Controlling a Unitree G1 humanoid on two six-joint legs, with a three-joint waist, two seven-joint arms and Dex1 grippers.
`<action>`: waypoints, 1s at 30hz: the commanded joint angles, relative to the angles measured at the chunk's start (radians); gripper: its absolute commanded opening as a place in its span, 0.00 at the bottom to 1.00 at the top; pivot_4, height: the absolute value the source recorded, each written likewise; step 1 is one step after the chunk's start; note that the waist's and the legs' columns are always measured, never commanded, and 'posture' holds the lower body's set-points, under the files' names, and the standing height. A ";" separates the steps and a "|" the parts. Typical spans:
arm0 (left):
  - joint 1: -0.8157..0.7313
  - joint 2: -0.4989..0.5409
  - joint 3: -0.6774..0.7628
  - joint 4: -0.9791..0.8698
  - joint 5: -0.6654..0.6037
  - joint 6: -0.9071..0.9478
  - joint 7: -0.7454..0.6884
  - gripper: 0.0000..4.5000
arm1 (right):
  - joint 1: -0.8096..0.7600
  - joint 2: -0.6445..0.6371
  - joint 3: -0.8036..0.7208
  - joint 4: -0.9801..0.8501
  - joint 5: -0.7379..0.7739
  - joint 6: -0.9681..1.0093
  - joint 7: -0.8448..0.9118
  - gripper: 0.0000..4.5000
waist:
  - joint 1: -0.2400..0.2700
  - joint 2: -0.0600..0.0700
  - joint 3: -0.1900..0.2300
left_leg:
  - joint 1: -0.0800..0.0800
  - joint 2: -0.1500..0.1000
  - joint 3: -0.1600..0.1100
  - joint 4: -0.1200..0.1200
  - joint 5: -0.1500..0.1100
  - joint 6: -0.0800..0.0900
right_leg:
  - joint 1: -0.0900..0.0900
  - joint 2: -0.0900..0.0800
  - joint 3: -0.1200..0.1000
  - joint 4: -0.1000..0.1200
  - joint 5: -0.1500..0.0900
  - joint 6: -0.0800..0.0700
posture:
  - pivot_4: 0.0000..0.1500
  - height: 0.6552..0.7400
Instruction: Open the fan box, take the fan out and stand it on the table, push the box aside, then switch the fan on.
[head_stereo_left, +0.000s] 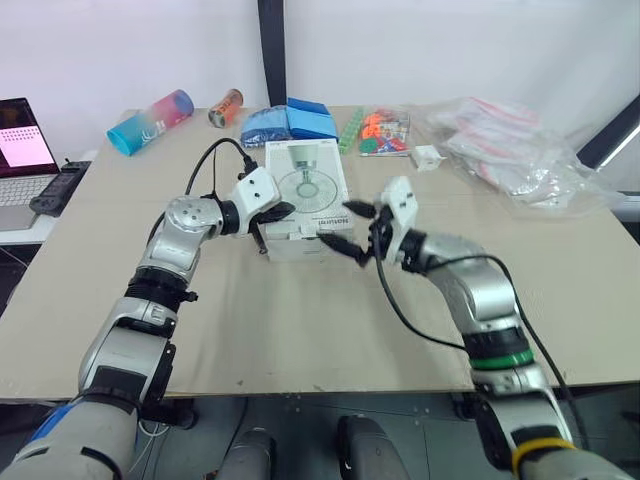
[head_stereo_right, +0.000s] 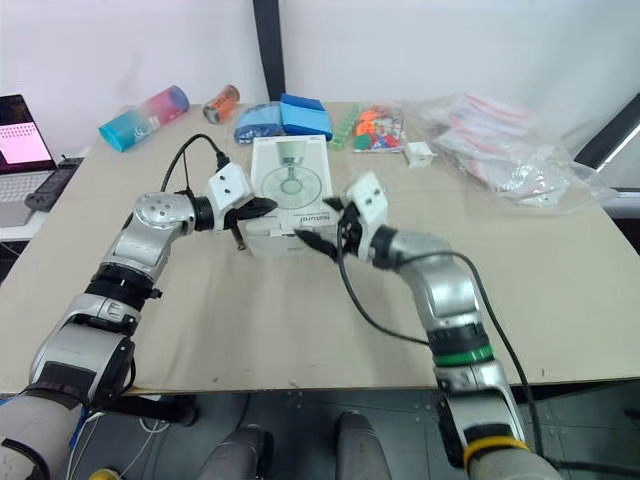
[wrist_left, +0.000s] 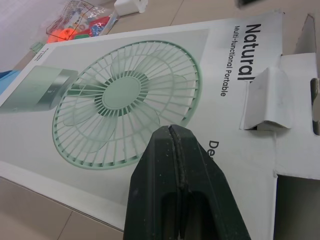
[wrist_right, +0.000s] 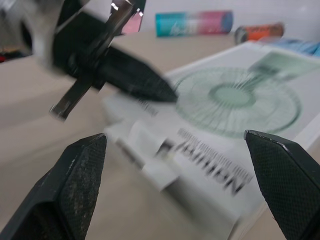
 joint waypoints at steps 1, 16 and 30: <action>0.000 0.024 0.003 -0.004 -0.001 0.010 -0.032 0.01 | 0.040 -0.036 0.030 -0.091 0.011 -0.004 0.047 1.00 | -0.003 0.000 0.000 | 0.000 0.000 0.000 0.000 0.000 0.000 | 0.000 0.000 0.000 0.000 0.000 0.000 | 1.00 1.00; -0.033 0.045 0.027 0.031 -0.017 0.023 -0.071 0.01 | 0.131 -0.161 0.065 -0.096 -0.037 -0.031 0.098 1.00 | -0.004 0.000 0.000 | 0.001 0.001 0.000 0.000 0.000 0.000 | 0.001 0.001 0.000 0.000 0.000 0.000 | 1.00 1.00; -0.021 0.053 0.037 -0.005 -0.033 0.039 -0.069 0.01 | 0.045 -0.063 0.100 0.080 -0.112 -0.104 0.025 1.00 | -0.004 0.000 0.000 | 0.001 0.001 0.001 0.000 0.001 -0.001 | 0.000 0.001 0.001 0.000 0.000 0.000 | 1.00 1.00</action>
